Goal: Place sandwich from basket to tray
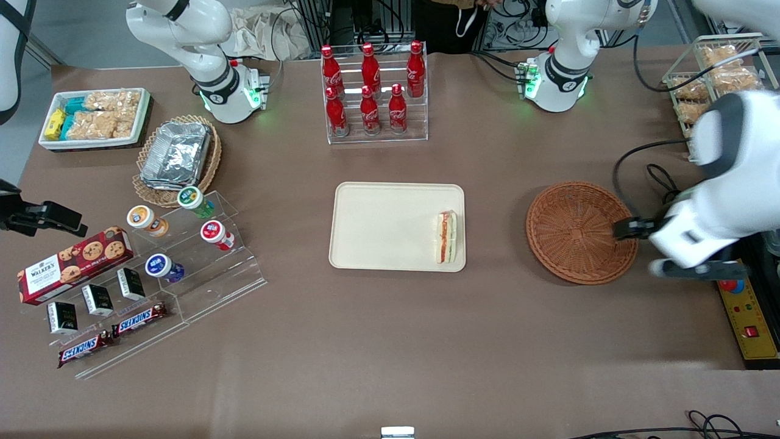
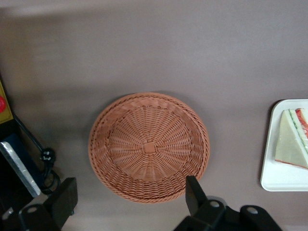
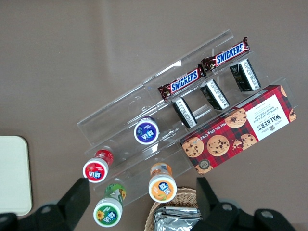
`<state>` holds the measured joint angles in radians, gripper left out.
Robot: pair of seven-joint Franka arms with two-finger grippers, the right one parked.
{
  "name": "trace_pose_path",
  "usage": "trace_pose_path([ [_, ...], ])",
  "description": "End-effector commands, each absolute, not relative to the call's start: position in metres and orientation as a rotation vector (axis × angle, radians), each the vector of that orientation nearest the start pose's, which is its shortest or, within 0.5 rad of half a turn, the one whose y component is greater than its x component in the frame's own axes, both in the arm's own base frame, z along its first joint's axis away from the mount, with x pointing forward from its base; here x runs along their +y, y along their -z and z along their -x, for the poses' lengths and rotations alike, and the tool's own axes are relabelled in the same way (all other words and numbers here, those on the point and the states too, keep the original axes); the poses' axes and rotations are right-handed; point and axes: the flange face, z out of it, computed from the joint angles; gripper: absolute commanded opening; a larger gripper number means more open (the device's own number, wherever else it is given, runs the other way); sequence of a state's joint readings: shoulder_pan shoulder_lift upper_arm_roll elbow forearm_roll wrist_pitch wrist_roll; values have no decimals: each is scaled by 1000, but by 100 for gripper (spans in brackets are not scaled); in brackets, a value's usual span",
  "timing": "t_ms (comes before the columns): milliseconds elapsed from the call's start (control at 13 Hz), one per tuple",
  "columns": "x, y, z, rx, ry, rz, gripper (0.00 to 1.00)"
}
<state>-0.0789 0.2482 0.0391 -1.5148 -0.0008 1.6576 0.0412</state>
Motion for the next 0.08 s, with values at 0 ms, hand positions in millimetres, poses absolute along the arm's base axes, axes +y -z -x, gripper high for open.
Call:
trace_pose_path([
  [0,-35,-537,-626,179,-94,3140,100],
])
